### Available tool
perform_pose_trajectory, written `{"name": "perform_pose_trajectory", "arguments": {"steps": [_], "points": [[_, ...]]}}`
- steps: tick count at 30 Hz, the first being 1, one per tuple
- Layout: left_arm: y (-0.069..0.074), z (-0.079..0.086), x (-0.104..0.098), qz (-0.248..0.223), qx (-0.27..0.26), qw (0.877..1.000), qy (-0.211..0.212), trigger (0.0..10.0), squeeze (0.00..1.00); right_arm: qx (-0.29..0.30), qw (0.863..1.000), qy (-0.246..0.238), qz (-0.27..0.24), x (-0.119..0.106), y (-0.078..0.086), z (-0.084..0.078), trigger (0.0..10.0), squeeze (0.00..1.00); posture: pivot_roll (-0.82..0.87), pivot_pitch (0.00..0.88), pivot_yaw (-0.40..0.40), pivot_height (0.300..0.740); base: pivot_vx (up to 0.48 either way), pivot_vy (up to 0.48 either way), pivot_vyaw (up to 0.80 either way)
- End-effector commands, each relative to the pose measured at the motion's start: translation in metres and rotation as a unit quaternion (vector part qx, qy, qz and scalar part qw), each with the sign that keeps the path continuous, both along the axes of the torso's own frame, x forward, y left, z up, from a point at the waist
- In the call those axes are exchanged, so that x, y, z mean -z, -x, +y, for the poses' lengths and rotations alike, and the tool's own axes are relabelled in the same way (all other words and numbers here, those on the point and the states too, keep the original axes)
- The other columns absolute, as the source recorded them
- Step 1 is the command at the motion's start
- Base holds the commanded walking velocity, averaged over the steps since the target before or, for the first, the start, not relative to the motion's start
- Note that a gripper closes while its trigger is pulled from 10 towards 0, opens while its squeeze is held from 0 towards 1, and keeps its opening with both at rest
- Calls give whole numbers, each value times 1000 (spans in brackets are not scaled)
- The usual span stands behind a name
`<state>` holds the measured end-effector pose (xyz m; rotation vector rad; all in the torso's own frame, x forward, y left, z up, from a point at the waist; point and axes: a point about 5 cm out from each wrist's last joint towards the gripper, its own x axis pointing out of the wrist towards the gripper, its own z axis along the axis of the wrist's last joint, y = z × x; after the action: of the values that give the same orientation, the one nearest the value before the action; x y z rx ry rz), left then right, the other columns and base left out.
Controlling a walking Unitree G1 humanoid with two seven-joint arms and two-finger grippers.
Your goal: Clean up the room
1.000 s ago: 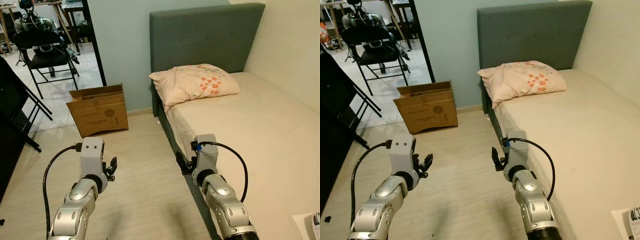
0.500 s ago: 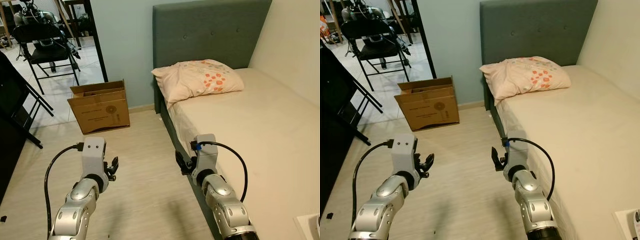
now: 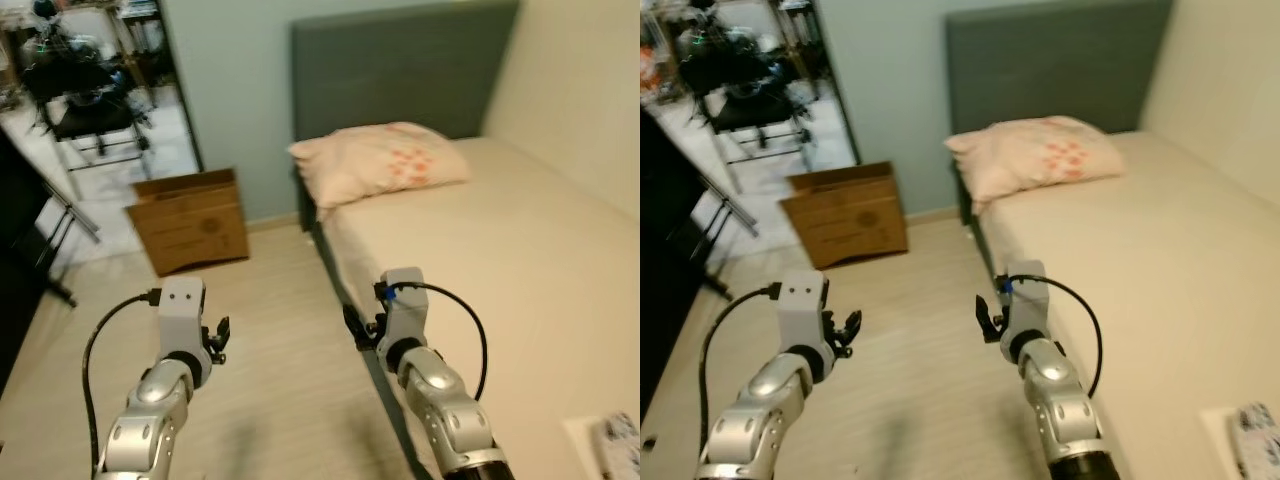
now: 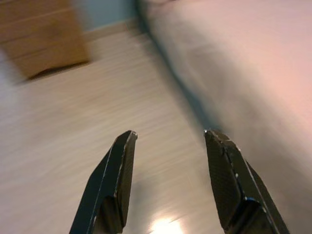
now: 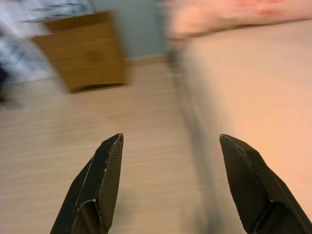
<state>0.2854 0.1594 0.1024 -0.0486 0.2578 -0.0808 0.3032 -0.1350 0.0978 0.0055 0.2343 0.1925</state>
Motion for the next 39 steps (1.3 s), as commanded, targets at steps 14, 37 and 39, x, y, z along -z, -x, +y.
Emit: {"name": "perform_pose_trajectory", "arguments": {"steps": [14,37,39], "points": [[1,9,2,3,-11,1000,-11,10000,0,-12,1000,-4,4,-1,2,10,10000,0,-85,54,22,740,0,138,0],[-6,6,-3,-12,-4,1000,-24,10000,0,13,1000,-6,-1,-2,0,3,10000,0,-94,45,37,740,0,42,0],[-6,6,-3,-11,-4,1000,-24,10000,0,14,1000,-6,-1,-2,0,3,10000,0,-94,45,37,740,0,0,0]]}}
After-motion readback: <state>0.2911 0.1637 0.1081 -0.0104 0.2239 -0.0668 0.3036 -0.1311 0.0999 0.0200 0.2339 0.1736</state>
